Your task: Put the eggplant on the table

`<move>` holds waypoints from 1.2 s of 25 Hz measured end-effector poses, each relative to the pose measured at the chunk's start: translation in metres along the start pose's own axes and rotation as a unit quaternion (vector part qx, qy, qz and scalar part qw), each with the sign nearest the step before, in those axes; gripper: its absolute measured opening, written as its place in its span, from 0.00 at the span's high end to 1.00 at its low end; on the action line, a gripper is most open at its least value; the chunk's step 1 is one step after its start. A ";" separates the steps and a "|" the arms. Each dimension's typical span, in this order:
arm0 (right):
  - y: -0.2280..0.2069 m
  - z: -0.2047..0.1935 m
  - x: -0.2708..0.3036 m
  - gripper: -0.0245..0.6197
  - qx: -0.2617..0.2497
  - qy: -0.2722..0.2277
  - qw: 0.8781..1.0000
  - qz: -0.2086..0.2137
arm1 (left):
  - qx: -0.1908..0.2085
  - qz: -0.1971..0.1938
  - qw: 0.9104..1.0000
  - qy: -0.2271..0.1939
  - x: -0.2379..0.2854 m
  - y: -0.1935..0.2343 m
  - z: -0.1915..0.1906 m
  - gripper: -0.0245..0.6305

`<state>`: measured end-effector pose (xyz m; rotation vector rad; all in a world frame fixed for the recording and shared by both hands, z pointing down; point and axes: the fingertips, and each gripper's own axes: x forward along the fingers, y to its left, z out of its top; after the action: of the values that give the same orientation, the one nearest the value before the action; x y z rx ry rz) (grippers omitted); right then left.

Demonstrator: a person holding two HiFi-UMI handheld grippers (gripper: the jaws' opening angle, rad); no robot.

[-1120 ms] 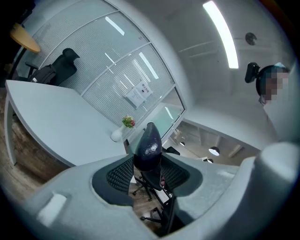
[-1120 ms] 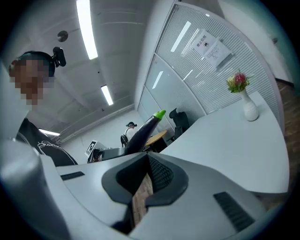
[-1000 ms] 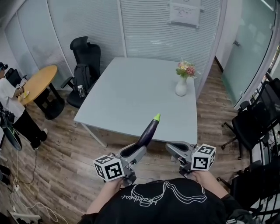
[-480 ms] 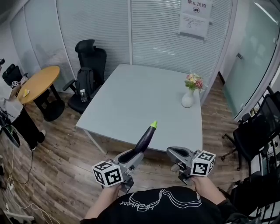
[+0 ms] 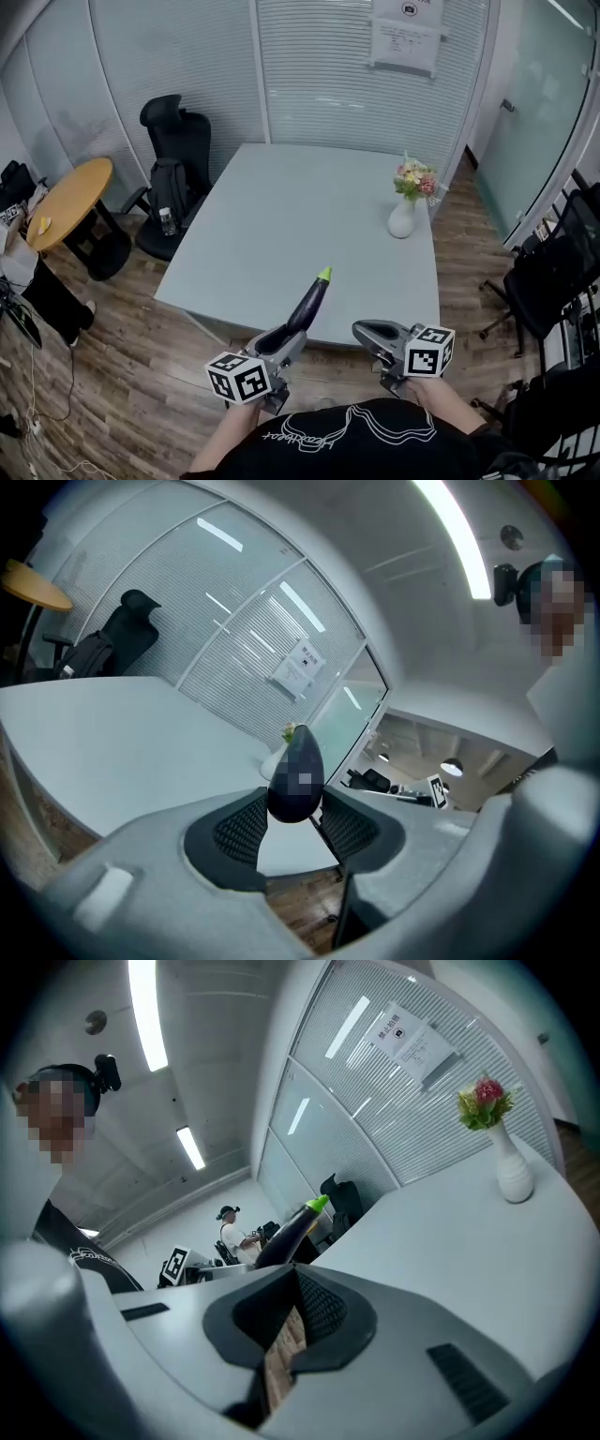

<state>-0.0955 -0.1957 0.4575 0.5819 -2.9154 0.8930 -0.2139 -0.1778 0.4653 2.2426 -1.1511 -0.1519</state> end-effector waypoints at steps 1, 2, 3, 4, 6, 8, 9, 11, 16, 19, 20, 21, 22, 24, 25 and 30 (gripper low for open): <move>-0.006 0.006 0.005 0.95 -0.001 0.002 1.000 0.002 | 0.004 0.001 1.000 0.004 0.009 0.006 0.006 0.67; -0.014 0.013 0.010 0.95 -0.003 0.003 1.000 0.002 | 0.006 0.001 1.000 0.007 0.019 0.011 0.011 0.67; -0.021 0.019 0.014 0.95 -0.004 0.004 1.000 0.001 | 0.007 0.000 1.000 0.010 0.028 0.016 0.017 0.67; -0.027 0.025 0.018 0.95 -0.004 0.003 1.000 0.001 | 0.010 0.000 1.000 0.013 0.036 0.021 0.022 0.67; -0.038 0.034 0.024 0.95 -0.001 0.001 1.000 0.000 | 0.022 0.008 1.000 0.018 0.051 0.034 0.029 0.67; -0.048 0.038 0.028 0.95 0.005 0.000 1.000 -0.003 | 0.037 0.025 0.999 0.026 0.063 0.050 0.033 0.67; -0.053 0.039 0.030 0.95 0.008 0.001 1.000 -0.004 | 0.042 0.033 0.998 0.030 0.069 0.059 0.034 0.67; -0.063 0.042 0.031 0.95 0.012 0.003 1.000 -0.010 | 0.044 0.046 0.997 0.041 0.081 0.077 0.034 0.67; -0.095 0.043 0.026 0.95 0.031 -0.001 0.999 -0.031 | 0.039 0.071 0.994 0.070 0.109 0.116 0.019 0.67; -0.116 0.039 0.024 0.95 0.046 0.004 0.998 -0.047 | 0.030 0.075 0.994 0.077 0.125 0.129 0.011 0.67; -0.121 0.038 0.025 0.95 0.048 0.006 0.997 -0.052 | 0.031 0.077 0.993 0.081 0.130 0.133 0.008 0.67; -0.125 0.038 0.025 0.95 0.050 0.007 0.997 -0.055 | 0.033 0.079 0.993 0.086 0.134 0.138 0.005 0.67; -0.129 0.039 0.026 0.95 0.051 0.007 0.997 -0.056 | 0.037 0.083 0.992 0.091 0.139 0.142 0.002 0.67; -0.134 0.039 0.026 0.95 0.052 0.006 0.997 -0.058 | 0.046 0.090 0.990 0.102 0.147 0.152 -0.004 0.67; -0.137 0.039 0.026 0.95 0.051 0.006 0.997 -0.060 | 0.049 0.093 0.989 0.107 0.151 0.157 -0.008 0.67; -0.147 0.038 0.023 0.95 0.055 -0.003 0.996 -0.067 | 0.053 0.109 0.983 0.139 0.161 0.178 -0.030 0.67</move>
<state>-0.0605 -0.3365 0.5075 0.7778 -2.8046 1.0417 -0.2284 -0.3661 0.6173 2.1243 -1.2627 0.3082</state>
